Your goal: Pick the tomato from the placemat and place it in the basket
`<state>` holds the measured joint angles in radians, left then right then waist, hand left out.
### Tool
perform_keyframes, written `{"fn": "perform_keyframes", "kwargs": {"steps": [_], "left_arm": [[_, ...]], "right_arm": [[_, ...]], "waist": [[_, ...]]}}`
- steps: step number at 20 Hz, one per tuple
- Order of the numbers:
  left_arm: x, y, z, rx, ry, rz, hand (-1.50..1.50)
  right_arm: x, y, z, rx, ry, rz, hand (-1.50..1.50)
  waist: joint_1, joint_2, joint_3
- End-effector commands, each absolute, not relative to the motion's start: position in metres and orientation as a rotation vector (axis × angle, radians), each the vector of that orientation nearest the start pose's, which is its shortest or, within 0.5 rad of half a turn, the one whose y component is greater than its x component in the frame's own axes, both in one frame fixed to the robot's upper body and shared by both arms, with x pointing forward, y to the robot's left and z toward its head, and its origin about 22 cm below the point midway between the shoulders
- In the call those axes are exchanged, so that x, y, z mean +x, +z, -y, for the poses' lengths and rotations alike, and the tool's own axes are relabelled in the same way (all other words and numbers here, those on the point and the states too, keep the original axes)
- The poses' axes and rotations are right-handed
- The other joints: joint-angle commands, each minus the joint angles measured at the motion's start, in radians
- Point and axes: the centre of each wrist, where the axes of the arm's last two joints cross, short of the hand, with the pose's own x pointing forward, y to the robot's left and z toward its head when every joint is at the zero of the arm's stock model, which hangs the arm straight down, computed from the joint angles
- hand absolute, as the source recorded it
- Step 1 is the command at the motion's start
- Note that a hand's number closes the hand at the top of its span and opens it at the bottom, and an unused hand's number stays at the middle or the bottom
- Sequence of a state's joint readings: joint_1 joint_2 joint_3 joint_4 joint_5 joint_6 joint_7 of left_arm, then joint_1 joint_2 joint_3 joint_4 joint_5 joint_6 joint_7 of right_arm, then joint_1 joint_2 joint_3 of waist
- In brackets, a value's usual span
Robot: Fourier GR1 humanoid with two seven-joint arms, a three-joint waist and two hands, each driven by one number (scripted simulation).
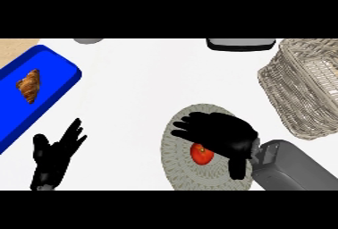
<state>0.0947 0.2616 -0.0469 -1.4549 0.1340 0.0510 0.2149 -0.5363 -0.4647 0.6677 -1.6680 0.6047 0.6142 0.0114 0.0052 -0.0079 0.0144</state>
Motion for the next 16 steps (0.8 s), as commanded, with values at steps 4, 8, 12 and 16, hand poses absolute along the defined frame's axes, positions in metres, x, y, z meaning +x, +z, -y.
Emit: {"fn": "perform_keyframes", "kwargs": {"steps": [4, 8, 12, 16], "left_arm": [[0.198, -0.059, -0.289, 0.147, -0.041, 1.012, 0.00], [0.201, -0.062, -0.282, 0.150, -0.049, 1.006, 0.00], [0.208, -0.044, -0.303, 0.164, -0.016, 1.009, 0.00], [0.200, -0.053, -0.305, 0.157, -0.038, 1.003, 0.00]], "right_arm": [[0.285, 0.095, 0.115, -0.180, 2.045, 1.403, -1.50], [0.281, 0.077, 0.109, -0.229, 2.074, 1.331, -1.50], [0.273, 0.062, 0.122, -0.282, 2.106, 1.255, -1.50], [0.286, 0.069, 0.126, -0.254, 2.097, 1.265, -1.50]], "waist": [[0.004, 0.011, -0.015], [0.000, 0.011, -0.015], [-0.003, 0.009, -0.015], [-0.003, 0.009, -0.015]]}}
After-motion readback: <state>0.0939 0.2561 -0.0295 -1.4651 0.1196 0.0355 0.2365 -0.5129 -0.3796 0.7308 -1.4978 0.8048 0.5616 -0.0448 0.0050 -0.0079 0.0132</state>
